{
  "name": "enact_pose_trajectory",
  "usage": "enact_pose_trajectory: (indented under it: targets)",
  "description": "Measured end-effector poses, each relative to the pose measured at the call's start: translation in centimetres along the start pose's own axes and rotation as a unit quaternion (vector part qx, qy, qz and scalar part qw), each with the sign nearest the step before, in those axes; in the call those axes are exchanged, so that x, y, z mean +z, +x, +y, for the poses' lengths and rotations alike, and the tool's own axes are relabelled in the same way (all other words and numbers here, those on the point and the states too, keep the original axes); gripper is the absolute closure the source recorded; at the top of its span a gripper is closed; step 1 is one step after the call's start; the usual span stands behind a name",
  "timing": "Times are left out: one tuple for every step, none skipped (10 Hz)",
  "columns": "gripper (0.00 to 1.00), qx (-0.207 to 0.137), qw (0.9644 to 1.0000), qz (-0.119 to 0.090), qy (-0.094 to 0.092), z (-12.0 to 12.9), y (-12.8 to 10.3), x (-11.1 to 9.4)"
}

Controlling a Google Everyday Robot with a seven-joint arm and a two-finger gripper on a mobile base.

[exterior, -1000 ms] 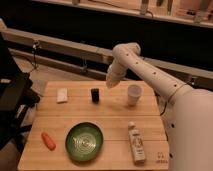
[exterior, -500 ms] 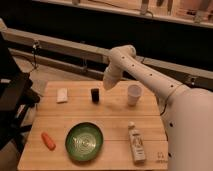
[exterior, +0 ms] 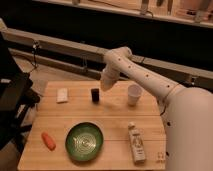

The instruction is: Knock the eraser over

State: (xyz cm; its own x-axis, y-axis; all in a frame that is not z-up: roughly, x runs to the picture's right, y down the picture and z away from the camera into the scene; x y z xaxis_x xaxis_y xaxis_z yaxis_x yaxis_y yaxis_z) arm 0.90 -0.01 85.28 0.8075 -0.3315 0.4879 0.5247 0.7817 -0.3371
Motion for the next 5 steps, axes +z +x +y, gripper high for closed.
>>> enact_pose_trajectory:
  targets:
    - [1.00,-0.001,1.0000,0.000,0.000,-0.03,-0.06,0.10]
    - [1.00,-0.002,1.0000,0.001,0.000,-0.04,-0.06,0.29]
    - [1.00,-0.002,1.0000,0.001,0.001,-0.18,-0.25,0.45]
    - [1.00,-0.003,1.0000,0.001,0.001,-0.31,-0.47,0.66]
    - [1.00,-0.006,1.0000,0.000,0.001,-0.56,-0.87,0.84]
